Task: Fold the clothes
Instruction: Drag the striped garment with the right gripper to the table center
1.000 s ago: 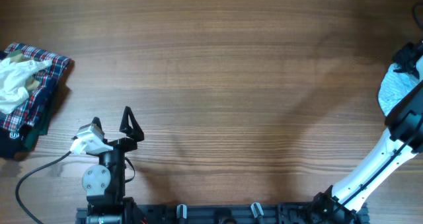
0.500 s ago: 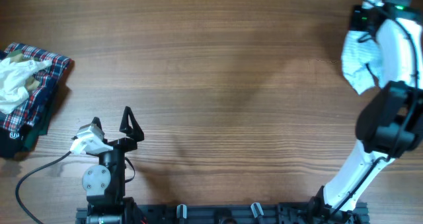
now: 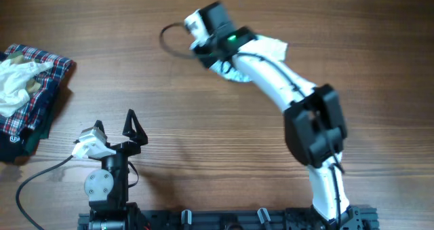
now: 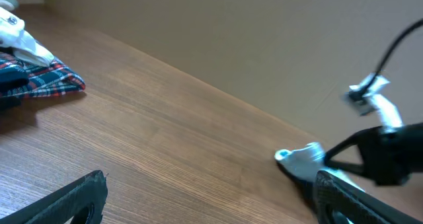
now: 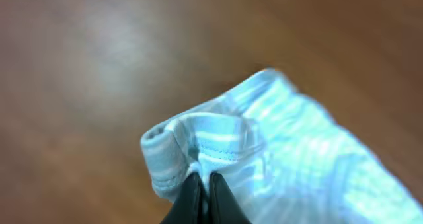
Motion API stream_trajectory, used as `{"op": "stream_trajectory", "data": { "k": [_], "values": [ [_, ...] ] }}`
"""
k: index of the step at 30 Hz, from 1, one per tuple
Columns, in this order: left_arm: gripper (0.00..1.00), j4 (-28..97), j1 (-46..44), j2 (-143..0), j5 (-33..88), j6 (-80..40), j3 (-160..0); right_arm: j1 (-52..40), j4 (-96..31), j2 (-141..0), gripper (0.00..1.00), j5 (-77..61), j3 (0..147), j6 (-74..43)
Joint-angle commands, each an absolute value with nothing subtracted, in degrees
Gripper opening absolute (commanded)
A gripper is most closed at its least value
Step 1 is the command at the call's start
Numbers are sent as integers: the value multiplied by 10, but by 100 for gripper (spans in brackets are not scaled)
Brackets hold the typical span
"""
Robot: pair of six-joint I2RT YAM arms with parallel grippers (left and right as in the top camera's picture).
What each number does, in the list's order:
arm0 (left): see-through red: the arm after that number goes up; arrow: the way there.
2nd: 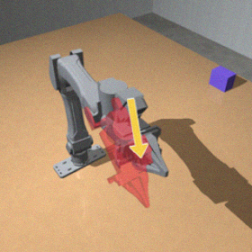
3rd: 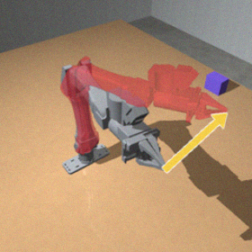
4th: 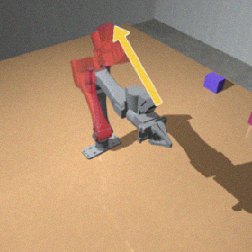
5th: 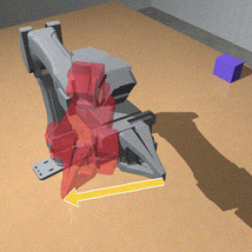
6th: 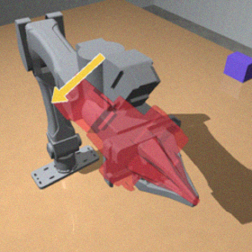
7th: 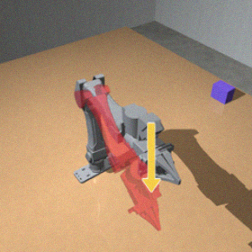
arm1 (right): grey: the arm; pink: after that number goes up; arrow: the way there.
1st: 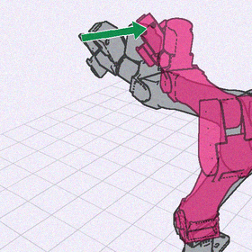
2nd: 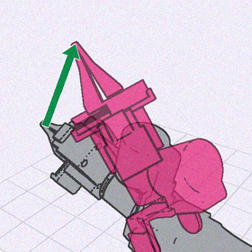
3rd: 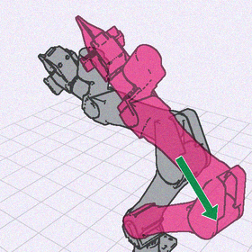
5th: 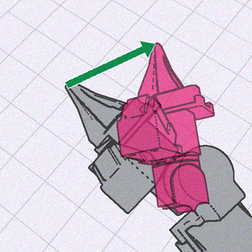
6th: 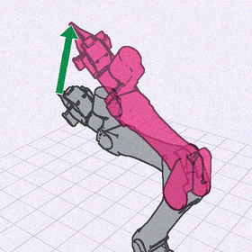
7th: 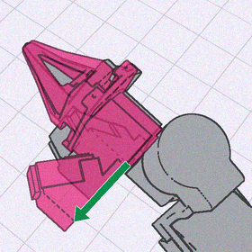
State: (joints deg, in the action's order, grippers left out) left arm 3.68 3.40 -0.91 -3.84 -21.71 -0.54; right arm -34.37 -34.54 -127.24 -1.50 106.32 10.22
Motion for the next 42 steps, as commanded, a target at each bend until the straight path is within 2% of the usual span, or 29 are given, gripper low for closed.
{"op": "stream_trajectory", "data": {
  "k": [1, 3, 6, 8, 10, 12, 14, 15, 16, 21, 30, 37, 42],
  "values": [
    [100, 37, 37, -7, -46, -212, -3, -402, -344, -1283, 24, -20, 1061, 119],
    [100, 37, 37, -7, -46, -212, -3, -418, -342, -1282, 83, 9, 1061, 134],
    [100, 37, 37, -7, -46, -212, -3, -422, -357, -1275, 91, 32, 1061, 117],
    [100, 37, 37, -7, -46, -212, -3, -411, -381, -1247, 91, 76, 1061, 39],
    [100, 37, 37, -7, -46, -212, -3, -387, -405, -1210, 84, 93, 1061, -23],
    [100, 37, 37, -7, -46, -212, -3, -340, -450, -1177, 66, 92, 1061, -97],
    [100, 37, 37, -7, -46, -212, -3, -300, -484, -1171, 43, 90, 1061, -125],
    [100, 37, 37, -7, -46, -212, -3, -271, -503, -1174, 13, 84, 1061, -137],
    [100, 37, 37, -7, -46, -212, -3, -248, -517, -1180, 4, 62, 1060, -137],
    [100, 37, 37, -7, -46, -212, -3, -171, -501, -1195, 4, -66, 1010, -141],
    [100, 37, 37, -8, -46, -212, -3, -175, -415, -1196, 4, -119, 866, -133],
    [100, 37, 37, -8, -46, -212, -3, -188, -400, -1198, 4, -121, 856, -117],
    [100, 37, 37, -8, -46, -212, -3, -200, -376, -1204, 4, -72, 848, -114]
  ]
}}
